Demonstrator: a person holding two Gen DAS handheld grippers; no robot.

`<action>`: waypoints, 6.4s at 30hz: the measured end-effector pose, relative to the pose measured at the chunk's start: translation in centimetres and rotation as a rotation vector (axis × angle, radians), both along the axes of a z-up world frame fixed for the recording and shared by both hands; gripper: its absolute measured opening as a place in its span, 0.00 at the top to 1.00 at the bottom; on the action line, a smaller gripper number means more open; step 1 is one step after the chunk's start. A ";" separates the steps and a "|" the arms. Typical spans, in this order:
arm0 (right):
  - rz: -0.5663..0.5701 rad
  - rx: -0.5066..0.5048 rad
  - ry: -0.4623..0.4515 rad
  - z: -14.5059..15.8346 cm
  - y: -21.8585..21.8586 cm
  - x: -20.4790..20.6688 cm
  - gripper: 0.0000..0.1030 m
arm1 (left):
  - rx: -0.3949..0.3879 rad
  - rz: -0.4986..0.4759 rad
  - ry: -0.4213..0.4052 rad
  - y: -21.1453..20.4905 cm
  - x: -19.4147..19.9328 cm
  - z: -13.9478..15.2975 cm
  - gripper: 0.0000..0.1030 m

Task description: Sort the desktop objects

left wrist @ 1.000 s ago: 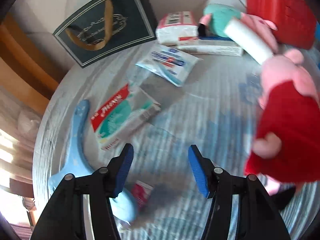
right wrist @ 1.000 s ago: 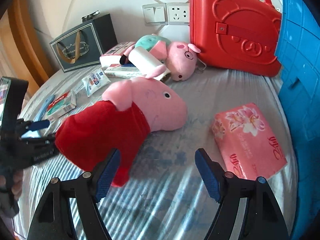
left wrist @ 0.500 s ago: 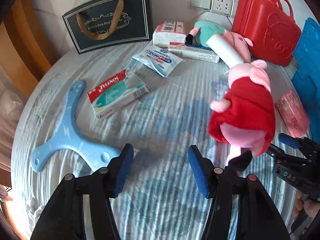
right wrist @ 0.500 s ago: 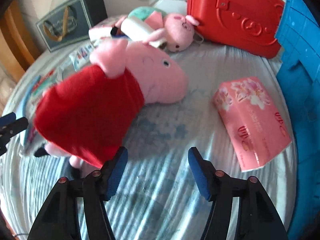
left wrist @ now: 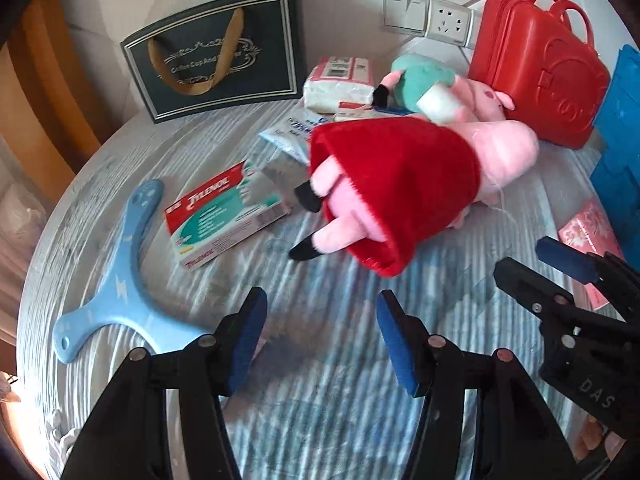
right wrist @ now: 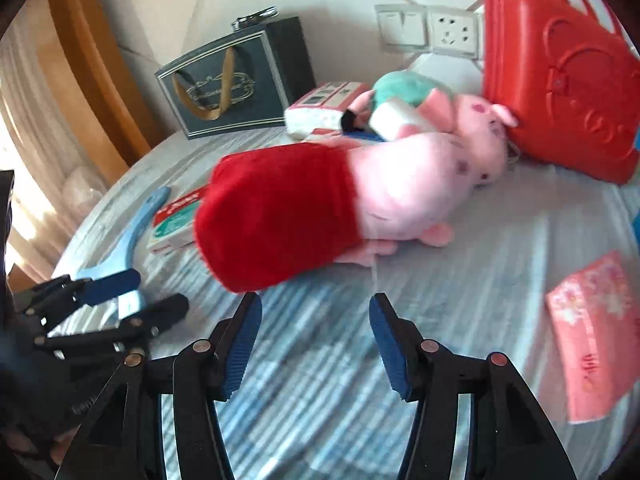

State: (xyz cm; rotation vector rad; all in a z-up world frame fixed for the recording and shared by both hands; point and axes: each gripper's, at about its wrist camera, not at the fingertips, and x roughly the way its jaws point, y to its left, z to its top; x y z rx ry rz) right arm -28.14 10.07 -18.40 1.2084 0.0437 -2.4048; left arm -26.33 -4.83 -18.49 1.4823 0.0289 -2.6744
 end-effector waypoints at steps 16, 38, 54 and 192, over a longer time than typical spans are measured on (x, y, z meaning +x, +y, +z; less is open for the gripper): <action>-0.102 -0.054 0.046 0.9 3.0 -8.7 0.14 | 0.047 -0.080 0.029 2.0 -7.8 -1.7 0.31; -0.104 -0.140 0.218 8.0 4.0 -5.1 0.41 | 0.053 -0.193 0.242 3.7 -2.4 7.5 0.49; -0.343 -0.081 0.667 27.0 12.5 19.7 0.41 | 0.099 -0.469 0.615 13.8 16.3 25.8 0.49; -0.301 0.129 0.030 -2.4 10.8 -3.2 0.00 | -0.091 0.006 0.118 3.2 -5.1 -0.7 0.28</action>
